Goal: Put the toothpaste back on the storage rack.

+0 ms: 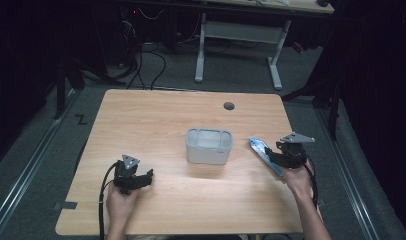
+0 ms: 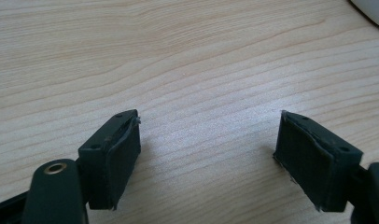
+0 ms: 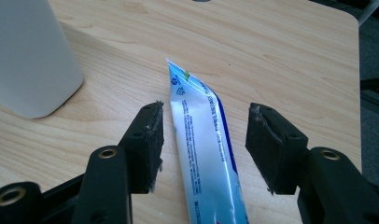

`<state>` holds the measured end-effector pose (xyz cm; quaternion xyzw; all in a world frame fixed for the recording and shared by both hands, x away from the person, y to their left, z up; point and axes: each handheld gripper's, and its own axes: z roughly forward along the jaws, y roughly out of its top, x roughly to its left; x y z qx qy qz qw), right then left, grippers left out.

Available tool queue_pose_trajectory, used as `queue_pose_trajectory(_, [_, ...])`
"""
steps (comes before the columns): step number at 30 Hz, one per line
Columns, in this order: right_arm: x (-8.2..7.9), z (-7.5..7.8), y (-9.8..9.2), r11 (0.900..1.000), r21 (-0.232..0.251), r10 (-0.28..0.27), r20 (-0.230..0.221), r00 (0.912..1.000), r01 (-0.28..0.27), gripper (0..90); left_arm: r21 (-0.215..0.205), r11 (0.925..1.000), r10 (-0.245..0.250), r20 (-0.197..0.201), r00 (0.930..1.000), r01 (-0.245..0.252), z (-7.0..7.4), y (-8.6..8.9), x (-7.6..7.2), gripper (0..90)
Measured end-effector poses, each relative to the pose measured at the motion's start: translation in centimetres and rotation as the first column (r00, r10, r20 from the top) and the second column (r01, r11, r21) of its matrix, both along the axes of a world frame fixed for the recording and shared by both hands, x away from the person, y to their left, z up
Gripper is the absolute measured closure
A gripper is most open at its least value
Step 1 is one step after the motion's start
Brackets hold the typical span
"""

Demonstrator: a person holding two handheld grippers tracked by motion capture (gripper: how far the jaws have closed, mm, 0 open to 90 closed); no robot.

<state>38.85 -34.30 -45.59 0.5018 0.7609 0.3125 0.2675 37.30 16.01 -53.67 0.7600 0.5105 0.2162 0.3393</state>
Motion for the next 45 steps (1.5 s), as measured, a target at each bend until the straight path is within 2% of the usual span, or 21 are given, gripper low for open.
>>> queue_pose_trajectory(4, [0.6, 0.0, 0.0, 1.0, 0.0, 0.001, -0.01, 0.9999, -0.001, 47.0, 0.0, 1.0, 0.0, 0.0, 1.0, 0.0, 0.0, 0.0, 0.0, 22.5])
queue_pose_trajectory(5, [1.0, -0.1, 0.0, 1.0, -0.004, 0.0, -0.029, 0.9996, 0.0, 46.9, 0.0, 1.0, 0.0, 0.0, 1.0, 0.0, 0.0, 0.0, 0.0, 22.5])
queue_pose_trajectory(9, [1.7, -0.3, -0.1, 1.0, -0.006, -0.001, -0.057, 0.9984, 0.001, 46.8, 0.0, 1.0, 0.0, 0.0, 1.0, 0.0, 0.0, 0.0, 0.0, 22.5])
queue_pose_trajectory(16, [2.5, -0.4, -0.2, 1.0, -0.014, -0.006, -0.08, 0.9967, 0.004, 46.9, 0.0, 1.0, 0.001, 0.002, 1.0, -0.001, 0.0, 0.0, 0.0, 22.5])
queue_pose_trajectory(20, [3.0, -0.9, -0.4, 1.0, -0.013, -0.009, -0.106, 0.9943, 0.008, 47.1, 0.0, 1.0, 0.0, 0.0, 1.0, 0.0, 0.0, 0.0, 0.0, 22.5])
queue_pose_trajectory(28, [3.5, -1.2, -0.5, 1.0, -0.008, -0.014, -0.124, 0.9921, 0.013, 47.6, 0.0, 1.0, 0.001, 0.001, 1.0, -0.001, 0.0, 0.0, 0.0, 22.5])
queue_pose_trajectory(37, [4.9, -1.4, 0.0, 1.0, -0.022, -0.01, -0.169, 0.9855, 0.006, 47.6, 0.0, 1.0, 0.0, 0.0, 1.0, 0.0, 0.0, 0.0, 0.0, 22.5])
queue_pose_trajectory(40, [5.3, -2.1, -0.1, 1.0, -0.019, -0.014, -0.204, 0.9789, 0.01, 47.5, 0.0, 1.0, 0.001, 0.001, 1.0, -0.001, 0.0, 0.0, 0.0, 22.5])
queue_pose_trajectory(45, [5.7, -2.6, -0.3, 1.0, -0.017, -0.019, -0.233, 0.9722, 0.016, 47.5, 0.0, 1.0, 0.0, 0.0, 1.0, 0.0, 0.0, 0.0, 0.0, 22.5])
